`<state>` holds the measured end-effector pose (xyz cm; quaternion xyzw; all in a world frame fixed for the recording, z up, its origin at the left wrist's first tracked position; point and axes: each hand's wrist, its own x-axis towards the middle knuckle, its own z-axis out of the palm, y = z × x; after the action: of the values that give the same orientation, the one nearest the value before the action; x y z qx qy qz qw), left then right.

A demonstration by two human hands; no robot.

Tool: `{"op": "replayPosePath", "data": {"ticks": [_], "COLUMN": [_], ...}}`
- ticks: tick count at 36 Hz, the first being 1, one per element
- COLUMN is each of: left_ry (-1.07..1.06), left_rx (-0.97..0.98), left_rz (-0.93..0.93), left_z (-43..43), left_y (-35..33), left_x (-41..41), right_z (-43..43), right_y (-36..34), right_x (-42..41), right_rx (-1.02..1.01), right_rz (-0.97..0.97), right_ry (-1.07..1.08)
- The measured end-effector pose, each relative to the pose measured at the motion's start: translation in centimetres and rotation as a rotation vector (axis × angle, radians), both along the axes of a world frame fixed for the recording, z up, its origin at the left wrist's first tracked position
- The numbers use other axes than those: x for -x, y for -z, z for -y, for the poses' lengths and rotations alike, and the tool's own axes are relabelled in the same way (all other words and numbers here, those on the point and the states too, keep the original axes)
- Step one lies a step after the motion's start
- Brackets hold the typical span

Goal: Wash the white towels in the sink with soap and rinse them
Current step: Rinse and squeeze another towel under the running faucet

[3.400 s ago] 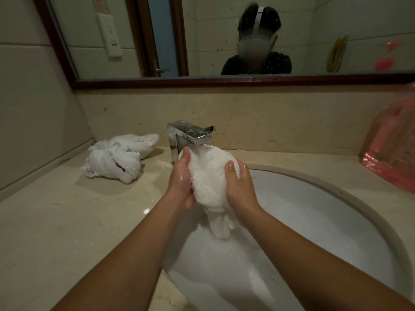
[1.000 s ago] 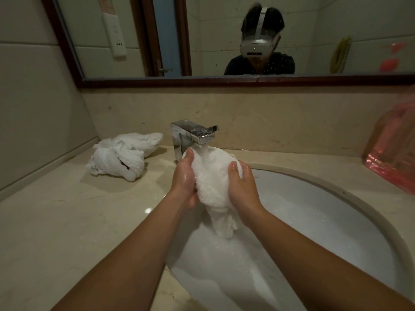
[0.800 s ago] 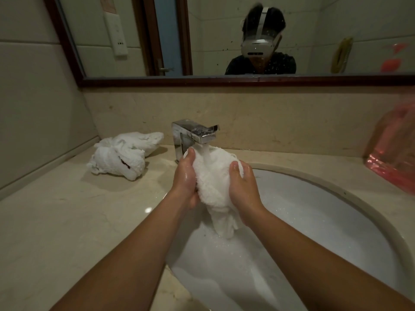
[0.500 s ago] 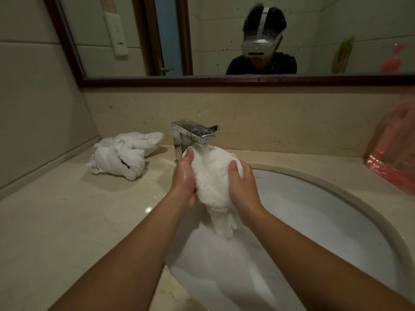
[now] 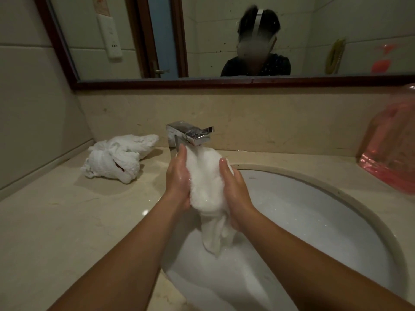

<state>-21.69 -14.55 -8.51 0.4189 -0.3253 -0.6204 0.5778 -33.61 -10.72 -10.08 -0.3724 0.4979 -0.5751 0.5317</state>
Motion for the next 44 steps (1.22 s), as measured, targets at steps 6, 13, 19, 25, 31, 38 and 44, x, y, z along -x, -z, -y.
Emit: {"op": "replayPosePath", "data": {"ticks": [6,13,19,25,31,38,44], "left_ry": [-0.064,-0.178,-0.273,-0.255,-0.331,-0.337,-0.008], "left_rx": [0.024,-0.062,-0.109,-0.188,-0.222,-0.153,0.029], "left_rz": [0.150,0.318,0.304,0.167,0.164,0.169,0.271], "left_z": [-1.1,-2.9,-2.5,-2.5,-2.2,-2.1,-4.0], "left_y": [-0.9,-1.6,-1.4,-1.5,-2.3,-1.4,-2.7], "left_x": [1.3,2.4,1.7,1.5,0.4,0.3,1.8], "right_z": [-0.6,-0.7,-0.7,-1.4,-0.9,-1.0,-0.4], "right_y": [-0.7,-0.6,-1.1,-1.3,-1.6,-2.1,-0.6], "right_x": [-0.5,-0.3,-0.4,0.5,-0.4,-0.3,0.1], "right_rx": [0.024,0.061,0.109,0.085,0.067,0.055,0.057], "right_rz": [-0.031,-0.284,-0.461,-0.352,-0.496,-0.474,-0.164], "right_ry": [0.128,0.272,0.264,0.163,0.117,-0.030,-0.118]}}
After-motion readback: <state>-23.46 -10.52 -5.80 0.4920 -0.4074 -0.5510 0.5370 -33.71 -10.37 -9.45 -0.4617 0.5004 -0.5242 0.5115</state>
